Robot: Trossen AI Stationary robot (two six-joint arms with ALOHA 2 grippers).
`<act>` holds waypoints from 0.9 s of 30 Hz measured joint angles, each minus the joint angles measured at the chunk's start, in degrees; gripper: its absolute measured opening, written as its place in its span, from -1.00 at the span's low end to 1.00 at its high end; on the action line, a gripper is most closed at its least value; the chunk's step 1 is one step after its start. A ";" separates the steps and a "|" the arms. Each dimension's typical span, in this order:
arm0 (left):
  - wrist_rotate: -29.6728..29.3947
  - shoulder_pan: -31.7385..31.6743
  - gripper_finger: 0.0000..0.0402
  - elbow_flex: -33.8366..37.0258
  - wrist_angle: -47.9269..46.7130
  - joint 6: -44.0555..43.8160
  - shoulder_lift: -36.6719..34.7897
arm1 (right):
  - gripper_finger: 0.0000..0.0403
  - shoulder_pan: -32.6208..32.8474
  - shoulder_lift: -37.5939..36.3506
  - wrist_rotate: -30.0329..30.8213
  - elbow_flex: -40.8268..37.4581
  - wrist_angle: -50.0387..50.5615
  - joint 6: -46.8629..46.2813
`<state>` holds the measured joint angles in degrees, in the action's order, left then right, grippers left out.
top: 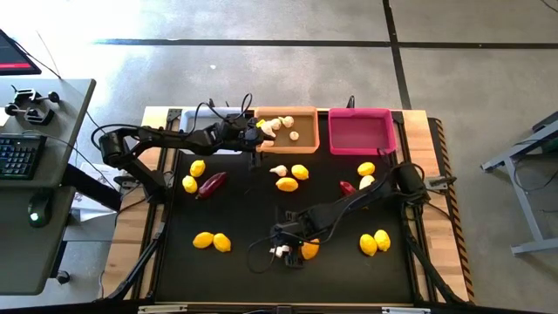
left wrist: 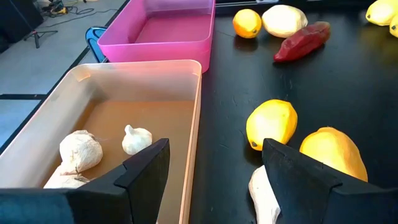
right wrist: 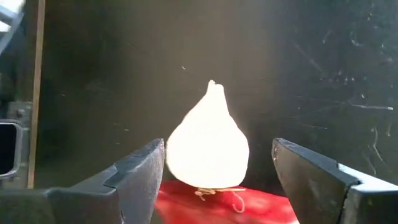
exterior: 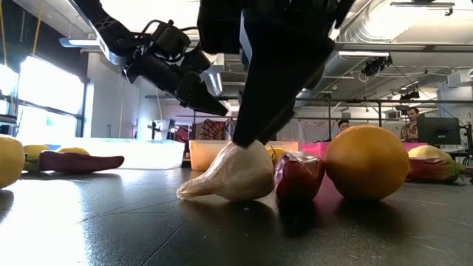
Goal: Sort produce into baskets
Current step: Put the white garlic into the orange bin
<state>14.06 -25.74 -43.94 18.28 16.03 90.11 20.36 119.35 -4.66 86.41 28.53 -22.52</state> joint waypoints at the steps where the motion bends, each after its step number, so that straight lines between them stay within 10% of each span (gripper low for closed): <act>1: 0.00 0.00 0.21 0.00 0.00 -0.04 0.00 | 0.44 0.00 0.05 0.06 -0.02 0.02 0.03; 27: -0.24 -0.02 0.21 0.00 -0.14 -0.72 -0.02 | -0.02 -1.31 0.99 1.55 4.25 4.73 7.48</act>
<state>13.82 -25.75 -43.94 18.14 15.31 90.08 19.05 120.33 -3.11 90.66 33.26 -15.05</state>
